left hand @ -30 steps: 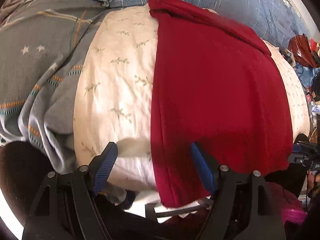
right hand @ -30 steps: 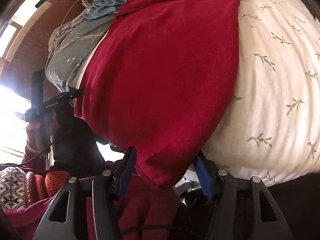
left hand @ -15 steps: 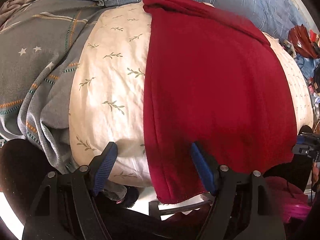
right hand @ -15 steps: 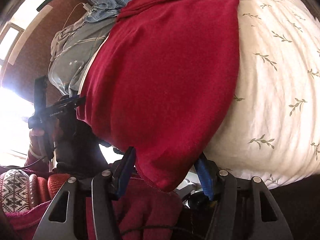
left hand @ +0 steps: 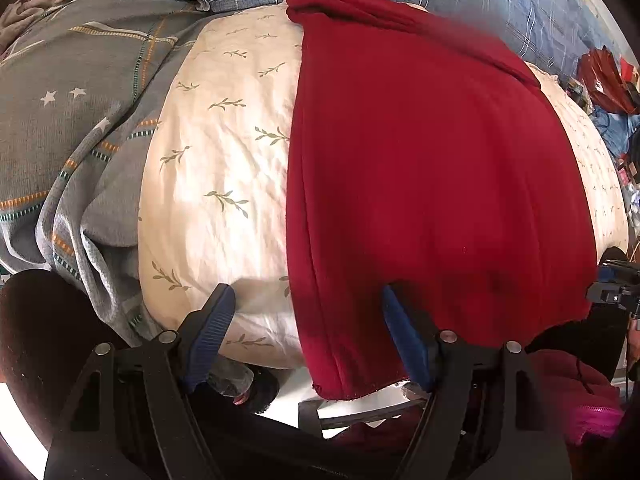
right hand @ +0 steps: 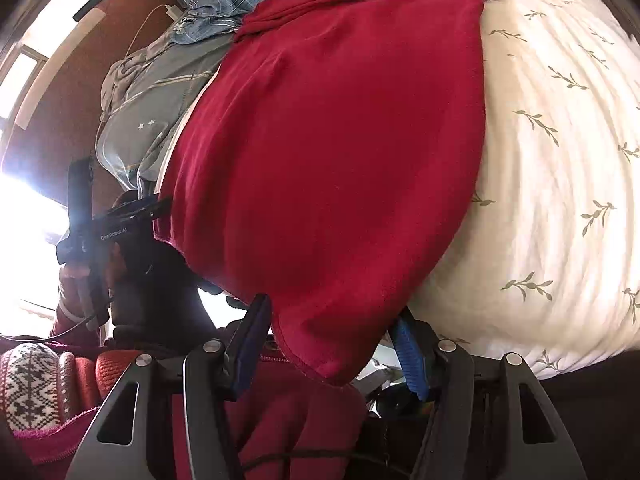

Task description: Fold small clothes

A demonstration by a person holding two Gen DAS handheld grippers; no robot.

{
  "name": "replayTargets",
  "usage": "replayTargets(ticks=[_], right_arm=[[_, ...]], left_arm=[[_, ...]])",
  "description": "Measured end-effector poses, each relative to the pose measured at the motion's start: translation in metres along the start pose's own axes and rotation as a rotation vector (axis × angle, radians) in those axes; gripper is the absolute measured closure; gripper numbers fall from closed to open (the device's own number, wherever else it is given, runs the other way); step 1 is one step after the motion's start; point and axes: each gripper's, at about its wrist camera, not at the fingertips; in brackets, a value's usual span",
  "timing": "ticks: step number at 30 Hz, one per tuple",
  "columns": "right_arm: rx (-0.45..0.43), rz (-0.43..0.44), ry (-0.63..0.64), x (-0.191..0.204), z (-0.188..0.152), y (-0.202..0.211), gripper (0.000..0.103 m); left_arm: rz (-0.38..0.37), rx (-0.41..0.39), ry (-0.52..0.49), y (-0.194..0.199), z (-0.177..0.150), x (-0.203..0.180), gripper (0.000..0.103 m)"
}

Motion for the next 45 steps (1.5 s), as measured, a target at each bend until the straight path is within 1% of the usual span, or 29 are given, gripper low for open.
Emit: replayTargets(ticks=[8,14,18,21,22,23,24,25,26,27,28,31,33,34,35,37,40,41,42,43,44,45], right_arm=[[0.002,0.008,0.022,0.006,0.002,-0.002,0.042],[0.001,0.007,0.039,0.009,0.002,-0.005,0.044],[0.001,0.007,0.055,0.012,0.003,-0.008,0.044],[-0.001,0.011,0.058,0.012,0.003,-0.009,0.045],[-0.002,0.010,0.060,0.012,0.003,-0.008,0.049],[-0.004,0.005,0.063,0.012,0.003,-0.008,0.055],[-0.009,-0.003,0.065,0.011,0.002,-0.007,0.059],[-0.016,-0.013,0.060,0.010,0.003,-0.006,0.070],[-0.022,-0.018,0.057,0.008,0.003,-0.004,0.080],[-0.027,-0.014,0.058,0.008,0.003,-0.003,0.082],[-0.031,-0.002,0.060,0.007,0.004,-0.001,0.083],[-0.043,0.030,0.074,0.011,0.007,0.001,0.083],[-0.031,0.026,0.103,0.015,0.008,-0.004,0.083],[-0.019,0.029,0.105,0.015,0.008,-0.007,0.077],[-0.002,0.038,0.101,0.014,0.008,-0.010,0.073],[0.023,0.054,0.080,0.010,0.006,-0.018,0.069],[0.016,0.060,0.095,0.013,0.005,-0.018,0.070],[0.014,0.059,0.097,0.013,0.006,-0.017,0.075],[0.004,0.061,0.093,0.014,0.006,-0.015,0.078],[-0.010,0.069,0.084,0.014,0.007,-0.012,0.083],[-0.024,0.090,0.067,0.014,0.009,-0.009,0.085],[-0.034,0.108,0.052,0.014,0.011,-0.007,0.087]], left_arm=[[0.001,0.003,-0.013,-0.001,-0.001,-0.002,0.027],[-0.007,0.017,-0.023,-0.003,-0.004,-0.003,0.027],[-0.032,0.033,-0.019,-0.004,-0.007,-0.002,0.028],[-0.037,0.032,-0.026,-0.004,-0.008,-0.001,0.028],[-0.037,0.032,-0.026,-0.004,-0.009,-0.001,0.028],[-0.036,0.032,-0.026,-0.004,-0.009,-0.001,0.028],[-0.034,0.031,-0.028,-0.003,-0.009,-0.001,0.030],[-0.028,0.029,-0.031,-0.003,-0.009,-0.001,0.036],[-0.020,0.026,-0.034,-0.003,-0.009,-0.001,0.039],[-0.014,0.022,-0.038,-0.001,-0.009,-0.001,0.045],[-0.014,0.022,-0.038,0.000,-0.009,0.000,0.051],[-0.020,0.028,-0.035,0.003,-0.007,0.003,0.063],[-0.028,0.035,-0.024,0.003,-0.006,0.006,0.064],[-0.031,0.039,-0.019,0.003,-0.005,0.008,0.064],[-0.030,0.042,-0.016,0.002,-0.004,0.006,0.064],[-0.033,0.043,0.004,0.002,-0.003,0.006,0.062],[-0.023,0.044,-0.010,0.000,0.000,0.003,0.062],[-0.018,0.042,-0.023,0.000,0.000,0.000,0.062],[-0.020,0.038,-0.040,0.001,0.000,-0.002,0.074],[-0.061,0.043,-0.058,0.003,0.001,-0.004,0.098],[-0.078,0.051,-0.061,0.003,0.002,-0.006,0.098],[-0.080,0.051,-0.073,0.004,0.004,-0.009,0.098]])
Point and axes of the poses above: each gripper's, at about its wrist camera, not at the fingertips, and y roughly against the way its jaws point, x to its left, z to its top, and after that the axes turned 10 degrees about -x, right-handed
